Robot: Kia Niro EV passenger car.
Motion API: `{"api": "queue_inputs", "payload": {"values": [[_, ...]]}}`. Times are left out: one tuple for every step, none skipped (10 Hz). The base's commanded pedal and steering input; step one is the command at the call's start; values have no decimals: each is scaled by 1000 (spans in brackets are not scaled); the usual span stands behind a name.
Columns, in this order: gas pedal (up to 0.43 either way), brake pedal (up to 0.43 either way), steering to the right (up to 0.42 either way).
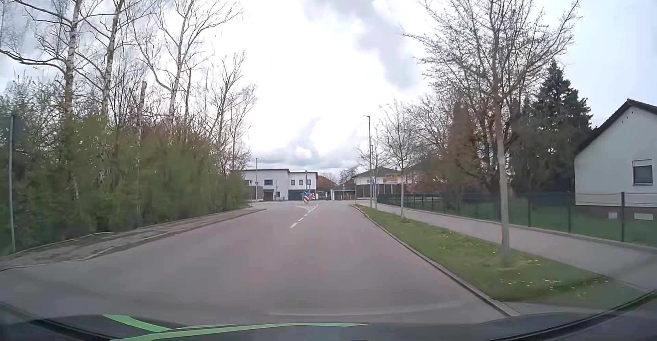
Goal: Follow the waypoints while adhering to traffic rules and regulations
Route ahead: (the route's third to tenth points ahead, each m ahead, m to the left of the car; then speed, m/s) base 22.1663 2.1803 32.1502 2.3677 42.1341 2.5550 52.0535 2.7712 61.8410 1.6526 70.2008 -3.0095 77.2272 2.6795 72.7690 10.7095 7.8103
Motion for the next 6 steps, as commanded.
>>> {"api": "queue_inputs", "payload": {"values": [[98,0,0],[98,0,0],[98,0,0],[98,0,0],[98,0,1],[98,0,1]]}}
